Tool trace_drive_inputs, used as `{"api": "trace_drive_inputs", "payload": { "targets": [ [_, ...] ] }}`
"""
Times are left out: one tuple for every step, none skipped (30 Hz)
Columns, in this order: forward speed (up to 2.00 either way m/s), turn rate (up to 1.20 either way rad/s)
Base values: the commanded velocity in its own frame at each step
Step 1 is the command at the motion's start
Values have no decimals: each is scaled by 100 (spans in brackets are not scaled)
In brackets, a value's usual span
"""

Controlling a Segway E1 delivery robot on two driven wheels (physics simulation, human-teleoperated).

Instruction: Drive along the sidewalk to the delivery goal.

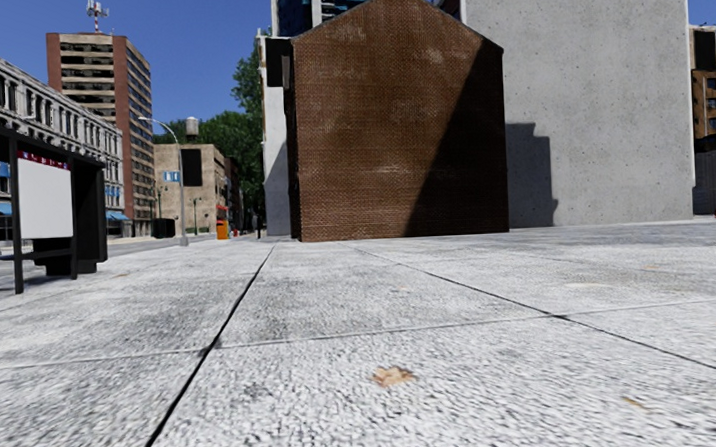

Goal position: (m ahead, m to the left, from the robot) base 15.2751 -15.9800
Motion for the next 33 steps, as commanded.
{"api": "trace_drive_inputs", "payload": {
  "targets": [
    [187, -89],
    [200, -89],
    [200, -89],
    [200, -89],
    [200, -89],
    [200, -89],
    [200, -89],
    [200, -89],
    [200, -89],
    [200, -89],
    [200, -89],
    [200, -89],
    [200, -89],
    [200, -89],
    [200, -89],
    [200, -89],
    [200, -89],
    [200, -88],
    [200, -87],
    [200, -87],
    [200, -87],
    [200, -87],
    [200, -82],
    [200, -82],
    [200, -54],
    [200, 0],
    [200, 0],
    [200, 0],
    [200, 0],
    [200, 0],
    [200, 0],
    [200, 0],
    [200, 0]
  ]
}}
